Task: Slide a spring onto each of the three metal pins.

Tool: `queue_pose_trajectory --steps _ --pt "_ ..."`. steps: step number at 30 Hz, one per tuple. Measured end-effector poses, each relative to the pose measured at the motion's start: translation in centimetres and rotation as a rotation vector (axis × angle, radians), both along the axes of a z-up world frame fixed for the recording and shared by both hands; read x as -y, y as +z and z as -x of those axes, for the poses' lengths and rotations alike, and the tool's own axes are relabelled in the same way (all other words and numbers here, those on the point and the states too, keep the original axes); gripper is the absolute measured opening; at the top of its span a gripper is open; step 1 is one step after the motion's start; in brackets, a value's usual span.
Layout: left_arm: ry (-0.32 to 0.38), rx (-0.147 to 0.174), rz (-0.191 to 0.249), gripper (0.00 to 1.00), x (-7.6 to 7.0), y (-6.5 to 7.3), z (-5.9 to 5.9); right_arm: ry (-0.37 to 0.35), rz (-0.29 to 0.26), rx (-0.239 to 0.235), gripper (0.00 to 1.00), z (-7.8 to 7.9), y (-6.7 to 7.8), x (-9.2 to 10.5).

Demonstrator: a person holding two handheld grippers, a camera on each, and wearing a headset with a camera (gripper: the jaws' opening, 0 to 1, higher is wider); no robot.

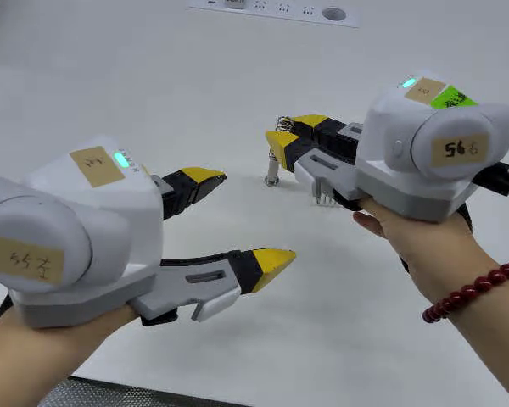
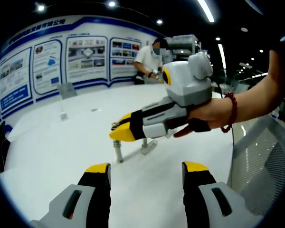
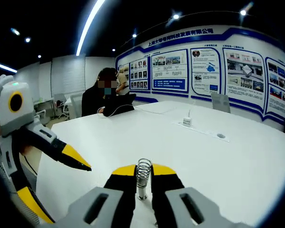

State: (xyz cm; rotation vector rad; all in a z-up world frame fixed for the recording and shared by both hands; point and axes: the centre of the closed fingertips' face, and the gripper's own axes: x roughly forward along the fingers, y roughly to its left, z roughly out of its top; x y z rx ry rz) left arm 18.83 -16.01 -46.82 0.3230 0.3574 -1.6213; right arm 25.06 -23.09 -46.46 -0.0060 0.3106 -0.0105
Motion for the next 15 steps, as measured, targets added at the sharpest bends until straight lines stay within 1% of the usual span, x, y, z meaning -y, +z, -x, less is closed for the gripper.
queue_pose_trajectory --steps 9,15 --pt "0.001 -0.009 -0.003 0.60 0.0 -0.1 0.0 0.009 0.018 -0.032 0.12 -0.1 -1.0 -0.2" --pt "0.004 -0.011 -0.001 0.60 0.0 0.0 0.0 0.002 0.022 -0.064 0.12 -0.1 -2.1 -0.1"
